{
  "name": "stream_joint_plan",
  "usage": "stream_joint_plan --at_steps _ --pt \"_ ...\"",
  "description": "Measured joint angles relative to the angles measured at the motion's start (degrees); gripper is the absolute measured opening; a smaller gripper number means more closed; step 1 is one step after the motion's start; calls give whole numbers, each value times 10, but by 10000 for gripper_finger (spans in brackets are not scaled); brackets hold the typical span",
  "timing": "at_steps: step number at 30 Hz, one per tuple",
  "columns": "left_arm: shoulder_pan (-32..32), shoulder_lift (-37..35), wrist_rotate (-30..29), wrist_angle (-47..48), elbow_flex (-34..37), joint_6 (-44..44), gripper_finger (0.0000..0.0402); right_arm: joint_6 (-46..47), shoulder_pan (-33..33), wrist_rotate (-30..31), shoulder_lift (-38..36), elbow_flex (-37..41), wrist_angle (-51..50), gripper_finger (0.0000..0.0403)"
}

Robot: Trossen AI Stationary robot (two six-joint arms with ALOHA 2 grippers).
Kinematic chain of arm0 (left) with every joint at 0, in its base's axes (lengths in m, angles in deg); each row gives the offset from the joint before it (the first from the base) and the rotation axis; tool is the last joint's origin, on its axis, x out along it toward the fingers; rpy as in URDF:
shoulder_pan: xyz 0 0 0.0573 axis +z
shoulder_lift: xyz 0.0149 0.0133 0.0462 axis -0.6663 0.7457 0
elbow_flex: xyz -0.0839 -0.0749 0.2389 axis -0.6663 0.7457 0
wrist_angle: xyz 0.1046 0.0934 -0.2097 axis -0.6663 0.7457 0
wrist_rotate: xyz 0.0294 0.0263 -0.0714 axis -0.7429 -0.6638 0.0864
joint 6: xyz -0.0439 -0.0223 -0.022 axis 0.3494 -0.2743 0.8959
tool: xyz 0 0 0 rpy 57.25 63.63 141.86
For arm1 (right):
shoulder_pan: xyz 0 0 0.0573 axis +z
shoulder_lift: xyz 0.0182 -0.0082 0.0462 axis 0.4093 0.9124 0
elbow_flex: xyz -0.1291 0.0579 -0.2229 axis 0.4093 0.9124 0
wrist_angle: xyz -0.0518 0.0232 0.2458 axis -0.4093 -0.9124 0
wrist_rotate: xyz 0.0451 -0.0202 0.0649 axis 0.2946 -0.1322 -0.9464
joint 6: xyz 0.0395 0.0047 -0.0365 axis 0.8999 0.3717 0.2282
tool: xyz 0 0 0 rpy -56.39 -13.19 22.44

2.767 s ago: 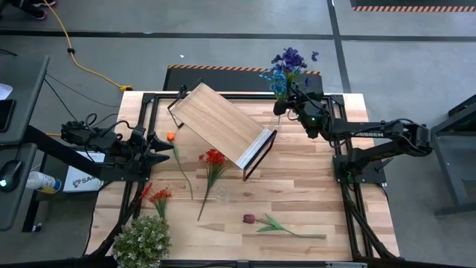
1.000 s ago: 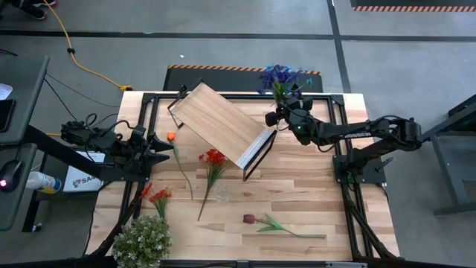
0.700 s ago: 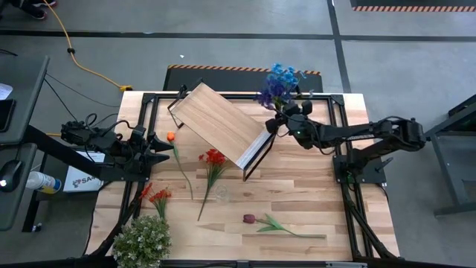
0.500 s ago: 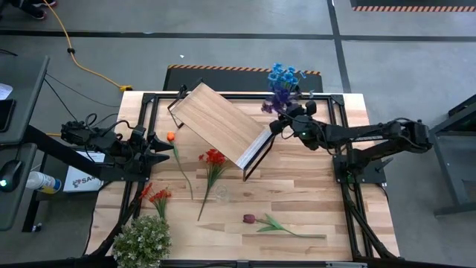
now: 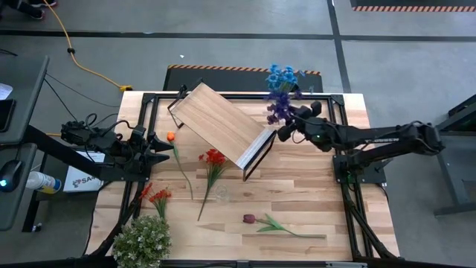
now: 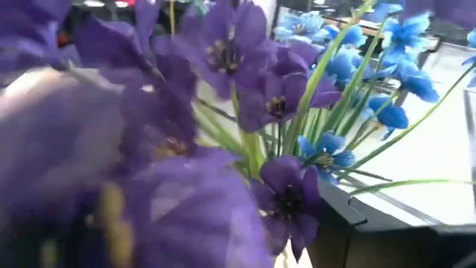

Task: Pick and place flowers into a vace then onto a shelf
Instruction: Put the violet flowers into the top transparent flower vase

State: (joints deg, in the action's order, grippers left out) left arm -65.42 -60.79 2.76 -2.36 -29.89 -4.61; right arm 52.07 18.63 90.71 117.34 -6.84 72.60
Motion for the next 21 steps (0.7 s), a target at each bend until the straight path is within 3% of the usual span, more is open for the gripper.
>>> stream_joint_plan --at_steps 21 --pt "0 0 -4 0 0 0 337 25 -13 -29 -32 0 -143 129"
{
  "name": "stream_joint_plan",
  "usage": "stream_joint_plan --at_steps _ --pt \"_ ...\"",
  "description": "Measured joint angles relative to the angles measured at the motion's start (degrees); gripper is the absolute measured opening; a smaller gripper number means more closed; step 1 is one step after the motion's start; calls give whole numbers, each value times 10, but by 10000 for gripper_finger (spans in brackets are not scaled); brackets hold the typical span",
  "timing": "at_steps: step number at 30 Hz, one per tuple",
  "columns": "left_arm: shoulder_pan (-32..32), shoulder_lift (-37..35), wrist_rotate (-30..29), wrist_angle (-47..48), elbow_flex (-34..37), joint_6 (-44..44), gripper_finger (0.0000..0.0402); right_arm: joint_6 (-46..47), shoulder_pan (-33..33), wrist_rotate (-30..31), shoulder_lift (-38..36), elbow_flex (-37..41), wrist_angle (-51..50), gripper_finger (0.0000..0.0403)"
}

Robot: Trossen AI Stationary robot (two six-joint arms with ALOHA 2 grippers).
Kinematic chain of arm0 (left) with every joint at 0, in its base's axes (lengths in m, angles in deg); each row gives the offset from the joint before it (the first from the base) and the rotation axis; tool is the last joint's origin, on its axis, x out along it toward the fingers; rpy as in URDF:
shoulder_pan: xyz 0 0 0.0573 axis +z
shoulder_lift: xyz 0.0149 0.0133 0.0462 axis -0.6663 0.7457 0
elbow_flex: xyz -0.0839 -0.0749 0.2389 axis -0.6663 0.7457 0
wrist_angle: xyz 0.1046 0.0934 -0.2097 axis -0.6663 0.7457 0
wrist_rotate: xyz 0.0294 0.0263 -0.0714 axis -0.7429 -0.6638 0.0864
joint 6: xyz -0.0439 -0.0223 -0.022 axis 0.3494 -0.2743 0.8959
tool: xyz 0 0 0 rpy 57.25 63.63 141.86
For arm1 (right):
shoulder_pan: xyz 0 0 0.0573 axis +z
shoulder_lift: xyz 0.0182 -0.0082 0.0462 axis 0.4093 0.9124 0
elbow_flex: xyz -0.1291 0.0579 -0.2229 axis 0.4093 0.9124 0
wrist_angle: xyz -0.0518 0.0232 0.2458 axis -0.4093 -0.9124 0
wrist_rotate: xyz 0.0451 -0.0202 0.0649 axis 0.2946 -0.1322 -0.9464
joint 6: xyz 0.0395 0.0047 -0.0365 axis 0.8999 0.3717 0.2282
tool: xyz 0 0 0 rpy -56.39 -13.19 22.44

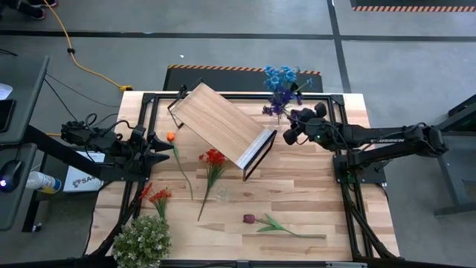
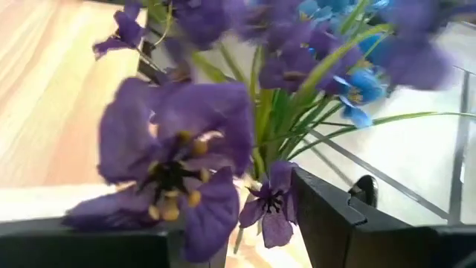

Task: Pick and place flowers into a vace then onto a shelf
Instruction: Put the violet flowers into the top transparent flower vase, then put the dark red flower into the top transparent flower vase

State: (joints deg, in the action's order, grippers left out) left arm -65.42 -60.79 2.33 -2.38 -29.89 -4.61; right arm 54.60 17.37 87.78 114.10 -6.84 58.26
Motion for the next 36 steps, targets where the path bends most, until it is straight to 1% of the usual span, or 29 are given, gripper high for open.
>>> stream_joint_plan --at_steps 7,12,17,21,23,25,31,34,36 --pt "0 0 -13 0 0 0 337 1 0 -35 -7 0 -40 129" --pt "0 0 -16 0 0 0 337 21 0 -36 -17 0 -80 129" --pt "0 0 -16 0 0 0 337 49 0 -43 -44 0 -112 129" --pt "0 0 -16 0 0 0 337 76 0 -84 -73 0 -159 129" --pt "0 0 -16 0 0 0 337 93 0 -124 -87 0 -184 129" --pt "0 0 -16 0 0 0 337 111 0 -180 -101 0 -207 129" --pt "0 0 -16 0 0 0 337 189 1 -372 -129 0 -249 129" --pt "0 0 -16 0 0 0 337 243 1 -474 -131 0 -269 129" --pt "0 0 -16 0 0 0 337 279 6 -532 -128 0 -275 129"
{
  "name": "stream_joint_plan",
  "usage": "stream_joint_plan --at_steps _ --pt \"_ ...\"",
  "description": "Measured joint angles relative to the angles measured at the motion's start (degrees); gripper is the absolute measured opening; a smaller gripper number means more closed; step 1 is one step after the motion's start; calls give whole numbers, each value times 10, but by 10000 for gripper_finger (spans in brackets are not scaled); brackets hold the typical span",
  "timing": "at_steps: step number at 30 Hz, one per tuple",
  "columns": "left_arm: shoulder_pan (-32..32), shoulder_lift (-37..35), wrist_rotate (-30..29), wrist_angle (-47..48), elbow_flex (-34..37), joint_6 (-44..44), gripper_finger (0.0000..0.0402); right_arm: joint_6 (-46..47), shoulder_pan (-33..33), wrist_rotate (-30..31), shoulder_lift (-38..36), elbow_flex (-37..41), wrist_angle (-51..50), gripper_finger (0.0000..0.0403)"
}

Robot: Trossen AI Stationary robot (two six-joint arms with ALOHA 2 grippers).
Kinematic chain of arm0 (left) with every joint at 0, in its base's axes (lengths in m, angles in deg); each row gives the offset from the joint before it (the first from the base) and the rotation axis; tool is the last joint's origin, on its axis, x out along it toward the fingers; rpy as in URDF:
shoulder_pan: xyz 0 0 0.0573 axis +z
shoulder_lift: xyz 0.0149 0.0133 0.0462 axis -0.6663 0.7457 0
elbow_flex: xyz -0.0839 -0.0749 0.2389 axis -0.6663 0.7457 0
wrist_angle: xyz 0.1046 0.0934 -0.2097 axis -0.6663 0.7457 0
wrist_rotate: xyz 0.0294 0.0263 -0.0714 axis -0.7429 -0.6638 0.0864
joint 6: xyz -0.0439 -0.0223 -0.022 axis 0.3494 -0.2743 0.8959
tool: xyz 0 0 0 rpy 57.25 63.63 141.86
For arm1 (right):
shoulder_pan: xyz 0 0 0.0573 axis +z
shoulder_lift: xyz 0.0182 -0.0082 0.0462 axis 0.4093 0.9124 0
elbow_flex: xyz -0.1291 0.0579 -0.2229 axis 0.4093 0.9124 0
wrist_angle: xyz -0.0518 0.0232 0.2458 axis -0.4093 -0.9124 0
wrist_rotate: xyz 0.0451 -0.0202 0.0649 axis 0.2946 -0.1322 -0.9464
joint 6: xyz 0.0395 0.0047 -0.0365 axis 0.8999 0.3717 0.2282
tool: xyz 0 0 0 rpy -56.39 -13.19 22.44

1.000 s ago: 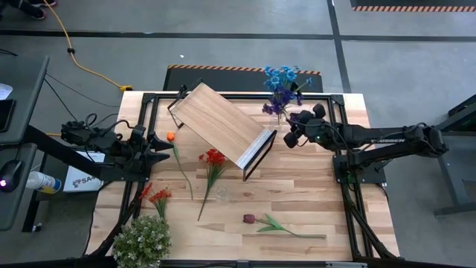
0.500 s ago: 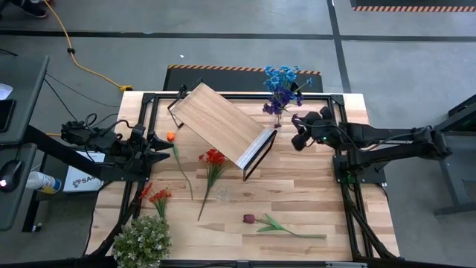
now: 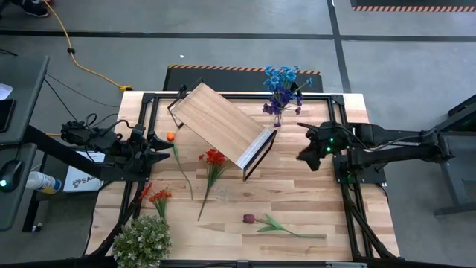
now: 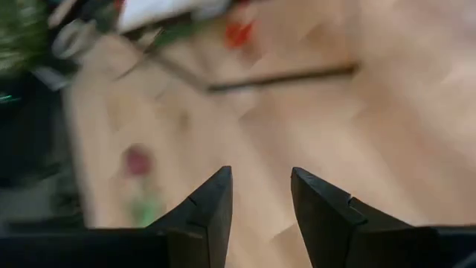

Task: Pick and place flowers into a vace then onto a shelf
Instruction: Put the dark red flower into the top transparent flower vase

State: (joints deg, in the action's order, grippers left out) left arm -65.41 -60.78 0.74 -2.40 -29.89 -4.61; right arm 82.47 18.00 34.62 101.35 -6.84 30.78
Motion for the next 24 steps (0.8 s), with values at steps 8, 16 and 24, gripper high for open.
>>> stream_joint_plan --at_steps 8,16,24 --pt "0 0 0 0 0 0 337 118 121 -1 5 0 1 129" --pt "0 0 0 0 0 0 337 237 302 134 22 0 53 129" --pt "0 0 0 0 0 0 337 322 443 226 128 0 125 129"
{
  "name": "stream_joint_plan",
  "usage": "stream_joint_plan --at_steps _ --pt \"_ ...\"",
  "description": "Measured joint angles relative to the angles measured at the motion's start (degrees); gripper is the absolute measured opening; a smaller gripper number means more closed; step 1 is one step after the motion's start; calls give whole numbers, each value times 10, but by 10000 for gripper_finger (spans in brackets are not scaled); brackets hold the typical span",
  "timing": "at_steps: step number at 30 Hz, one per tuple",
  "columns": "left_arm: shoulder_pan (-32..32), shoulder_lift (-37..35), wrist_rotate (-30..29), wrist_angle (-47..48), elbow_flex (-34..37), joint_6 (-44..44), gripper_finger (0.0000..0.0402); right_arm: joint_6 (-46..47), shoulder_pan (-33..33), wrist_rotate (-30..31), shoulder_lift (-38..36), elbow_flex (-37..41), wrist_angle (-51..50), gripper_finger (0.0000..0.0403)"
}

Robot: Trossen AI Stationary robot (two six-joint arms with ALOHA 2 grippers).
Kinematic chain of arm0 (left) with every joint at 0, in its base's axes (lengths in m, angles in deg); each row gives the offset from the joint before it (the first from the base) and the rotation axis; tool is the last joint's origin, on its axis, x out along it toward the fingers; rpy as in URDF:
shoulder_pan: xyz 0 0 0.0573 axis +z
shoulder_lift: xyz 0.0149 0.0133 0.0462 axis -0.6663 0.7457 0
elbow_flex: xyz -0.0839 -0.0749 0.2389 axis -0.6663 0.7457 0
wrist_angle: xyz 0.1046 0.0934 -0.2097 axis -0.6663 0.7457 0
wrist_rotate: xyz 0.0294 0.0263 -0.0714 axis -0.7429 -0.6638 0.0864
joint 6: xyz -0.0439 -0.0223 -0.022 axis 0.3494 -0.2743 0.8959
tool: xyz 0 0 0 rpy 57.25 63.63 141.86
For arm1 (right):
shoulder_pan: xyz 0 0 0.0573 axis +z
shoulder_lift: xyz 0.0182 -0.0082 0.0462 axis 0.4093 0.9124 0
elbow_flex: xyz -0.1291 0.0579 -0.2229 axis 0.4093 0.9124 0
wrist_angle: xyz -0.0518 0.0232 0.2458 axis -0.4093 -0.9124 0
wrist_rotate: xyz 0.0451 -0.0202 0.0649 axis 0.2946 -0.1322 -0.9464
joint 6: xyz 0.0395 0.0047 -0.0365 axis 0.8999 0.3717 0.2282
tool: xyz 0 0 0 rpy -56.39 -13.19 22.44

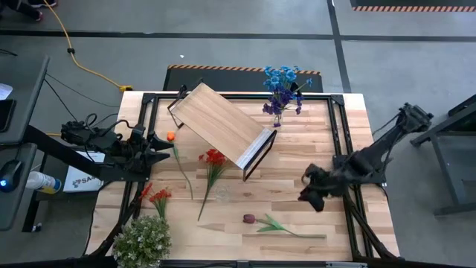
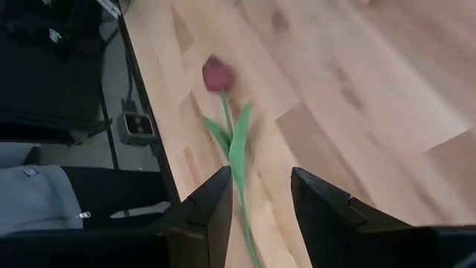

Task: Pick and place flowers into a vace then onto a shelf
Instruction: Put the dark red flower into the top transparent flower vase

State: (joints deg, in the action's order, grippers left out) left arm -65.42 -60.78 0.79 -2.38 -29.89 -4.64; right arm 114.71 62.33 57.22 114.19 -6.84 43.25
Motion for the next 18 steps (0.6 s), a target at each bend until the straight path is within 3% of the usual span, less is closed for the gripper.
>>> stream_joint_plan --at_steps 10,18 --pt "0 0 0 0 0 0 337 6 44 7 161 0 145 129" --pt "0 0 0 0 0 2 337 -26 42 -46 241 0 196 129"
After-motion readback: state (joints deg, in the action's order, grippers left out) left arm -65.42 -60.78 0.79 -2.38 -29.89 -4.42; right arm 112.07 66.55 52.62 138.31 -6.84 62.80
